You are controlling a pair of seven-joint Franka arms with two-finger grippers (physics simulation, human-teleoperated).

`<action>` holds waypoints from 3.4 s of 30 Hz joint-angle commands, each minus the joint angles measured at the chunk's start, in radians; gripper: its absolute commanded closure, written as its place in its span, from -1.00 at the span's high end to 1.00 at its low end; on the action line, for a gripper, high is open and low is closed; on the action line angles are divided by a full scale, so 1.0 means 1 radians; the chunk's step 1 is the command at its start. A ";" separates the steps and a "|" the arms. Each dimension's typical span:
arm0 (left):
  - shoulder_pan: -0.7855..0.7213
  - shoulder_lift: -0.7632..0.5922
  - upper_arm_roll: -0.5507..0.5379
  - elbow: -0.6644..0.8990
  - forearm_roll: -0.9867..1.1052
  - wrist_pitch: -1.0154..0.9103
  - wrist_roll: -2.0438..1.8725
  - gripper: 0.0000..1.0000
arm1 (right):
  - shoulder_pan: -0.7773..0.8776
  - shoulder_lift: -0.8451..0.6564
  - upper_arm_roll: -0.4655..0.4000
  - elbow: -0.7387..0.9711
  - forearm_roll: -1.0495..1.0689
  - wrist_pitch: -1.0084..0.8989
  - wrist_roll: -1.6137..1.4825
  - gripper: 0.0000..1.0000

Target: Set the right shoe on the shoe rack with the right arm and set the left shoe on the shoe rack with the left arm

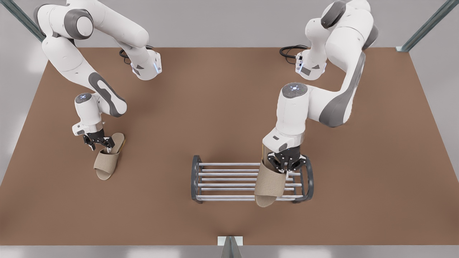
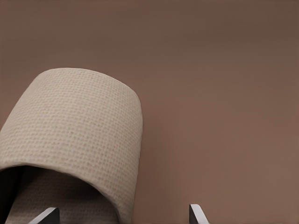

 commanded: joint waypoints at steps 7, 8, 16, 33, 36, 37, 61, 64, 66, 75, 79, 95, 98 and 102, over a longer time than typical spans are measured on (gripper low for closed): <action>-0.080 0.084 0.031 -0.031 0.193 -0.115 -0.511 -0.57 | -0.011 -0.032 0.005 -0.001 -0.004 -0.001 -0.006 1.00; -0.072 0.084 0.031 -0.031 0.208 -0.106 -0.516 -0.57 | -0.009 -0.030 0.006 -0.003 -0.004 -0.001 -0.006 1.00; -0.008 0.043 0.031 -0.232 0.282 0.044 -0.574 -0.57 | 0.006 -0.041 0.015 -0.004 0.005 -0.001 -0.001 1.00; 0.046 -0.140 -0.075 -0.397 0.311 -0.008 -0.559 1.00 | 0.077 0.016 0.011 0.054 0.062 -0.002 0.000 1.00; 0.147 -0.235 -0.214 -0.308 -0.003 -0.189 -0.418 1.00 | 0.081 0.014 0.011 0.054 0.062 -0.002 0.000 1.00; 0.212 -0.233 -0.216 -0.222 -0.129 -0.313 -0.091 1.00 | 0.081 0.014 0.011 0.054 0.064 -0.002 0.000 1.00; 0.049 -0.571 0.441 -0.391 -0.679 -0.611 0.590 1.00 | 0.088 0.050 0.005 0.117 0.064 -0.002 0.000 -0.57; 0.092 -0.529 0.427 -0.334 -0.682 -0.637 0.593 1.00 | 0.081 0.042 0.006 0.117 0.064 -0.002 0.000 -0.57; 0.121 -0.528 0.398 -0.336 -0.680 -0.629 0.592 1.00 | 0.075 0.030 0.006 0.115 0.064 -0.002 0.000 -0.57; 0.132 -0.390 0.404 -0.172 -0.662 -0.644 0.587 1.00 | 0.092 -0.262 0.021 0.368 0.062 -0.674 0.011 -0.57; 0.147 -0.446 0.393 -0.100 -0.665 -0.654 0.584 1.00 | 0.092 -0.302 0.040 0.666 0.051 -1.124 0.011 -0.57; 0.164 -0.396 0.402 -0.118 -0.662 -0.624 0.584 1.00 | 0.959 0.054 -0.141 1.483 -0.283 -1.806 1.019 -0.57; 0.161 -0.411 0.396 -0.133 -0.663 -0.641 0.584 1.00 | 0.959 0.119 -0.172 1.488 -0.284 -1.616 1.178 -0.57; 0.158 -0.411 0.391 -0.130 -0.663 -0.634 0.584 1.00 | 0.959 0.117 -0.170 1.488 -0.283 -1.556 1.271 -0.57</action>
